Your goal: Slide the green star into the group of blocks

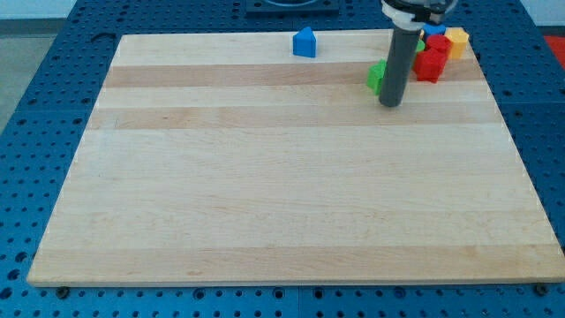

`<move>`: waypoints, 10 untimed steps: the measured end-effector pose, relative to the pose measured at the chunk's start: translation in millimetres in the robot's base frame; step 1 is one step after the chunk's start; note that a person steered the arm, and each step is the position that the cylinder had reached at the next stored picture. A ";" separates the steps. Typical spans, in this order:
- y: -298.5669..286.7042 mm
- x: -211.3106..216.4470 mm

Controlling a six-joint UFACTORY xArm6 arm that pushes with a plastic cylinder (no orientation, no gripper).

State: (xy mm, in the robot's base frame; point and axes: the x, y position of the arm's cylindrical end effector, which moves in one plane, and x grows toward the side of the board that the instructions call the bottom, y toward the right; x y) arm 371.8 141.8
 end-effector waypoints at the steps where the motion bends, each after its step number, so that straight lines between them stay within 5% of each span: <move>1: -2.7 24.2; 5: -39.8 39.1; 10: -57.6 1.8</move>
State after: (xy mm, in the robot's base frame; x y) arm 373.5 84.2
